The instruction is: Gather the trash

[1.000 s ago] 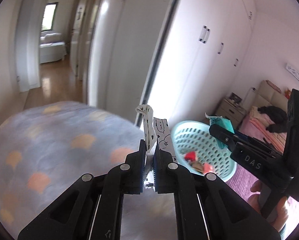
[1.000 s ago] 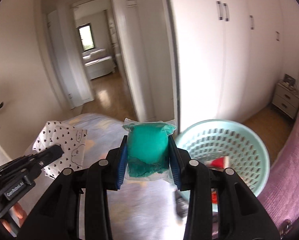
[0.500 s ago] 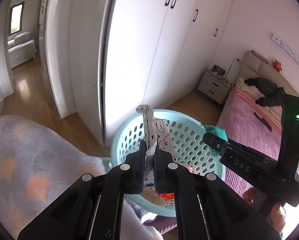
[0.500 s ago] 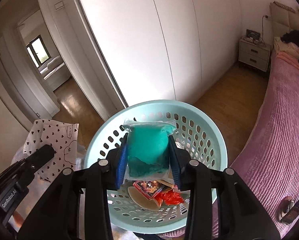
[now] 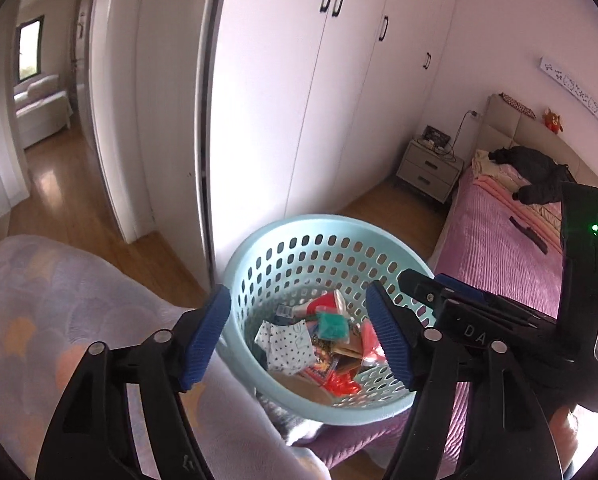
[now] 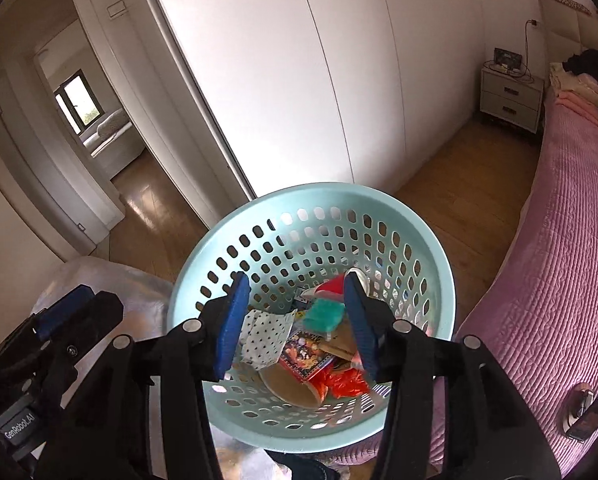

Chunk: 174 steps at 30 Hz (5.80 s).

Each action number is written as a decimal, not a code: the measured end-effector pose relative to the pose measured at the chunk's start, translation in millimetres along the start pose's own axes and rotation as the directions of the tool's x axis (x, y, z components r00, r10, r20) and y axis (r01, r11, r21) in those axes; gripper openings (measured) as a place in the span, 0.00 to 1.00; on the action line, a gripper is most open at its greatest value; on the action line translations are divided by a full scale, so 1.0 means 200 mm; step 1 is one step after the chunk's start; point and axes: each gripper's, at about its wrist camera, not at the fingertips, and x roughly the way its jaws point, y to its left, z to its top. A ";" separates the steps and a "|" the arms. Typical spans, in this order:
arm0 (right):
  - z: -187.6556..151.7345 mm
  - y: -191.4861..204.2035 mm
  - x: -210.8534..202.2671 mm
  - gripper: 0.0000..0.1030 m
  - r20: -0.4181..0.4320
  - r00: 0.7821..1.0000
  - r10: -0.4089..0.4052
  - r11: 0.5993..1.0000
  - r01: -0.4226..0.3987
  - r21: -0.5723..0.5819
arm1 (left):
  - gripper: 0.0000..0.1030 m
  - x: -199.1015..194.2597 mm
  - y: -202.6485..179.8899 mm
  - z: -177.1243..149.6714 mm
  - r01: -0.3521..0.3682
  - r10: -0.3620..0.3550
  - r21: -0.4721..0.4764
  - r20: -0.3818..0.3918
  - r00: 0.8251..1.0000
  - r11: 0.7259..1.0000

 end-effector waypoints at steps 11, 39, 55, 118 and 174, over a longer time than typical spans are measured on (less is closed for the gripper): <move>-0.23 0.35 -0.34 0.51 0.166 0.986 -0.014 0.986 0.041 -0.160 | 0.83 -0.50 0.07 -0.23 -0.153 0.147 0.022 0.183 0.972 0.988; -0.63 0.50 -0.70 0.58 0.503 0.864 -0.027 0.963 0.157 -0.218 | 0.92 -0.85 0.27 -0.62 -0.474 0.491 -0.147 0.396 0.776 0.868; -0.63 0.53 -0.60 0.65 0.451 0.892 -0.020 0.962 0.140 -0.234 | 0.93 -0.79 0.33 -0.64 -0.422 0.449 -0.156 0.333 0.829 0.893; -0.64 0.54 -0.60 0.67 0.448 0.893 -0.033 0.960 0.153 -0.233 | 0.93 -0.83 0.32 -0.64 -0.461 0.477 -0.135 0.353 0.805 0.877; -0.65 0.55 -0.57 0.67 0.440 0.897 -0.036 0.958 0.156 -0.240 | 0.93 -0.82 0.30 -0.63 -0.471 0.474 -0.104 0.362 0.802 0.876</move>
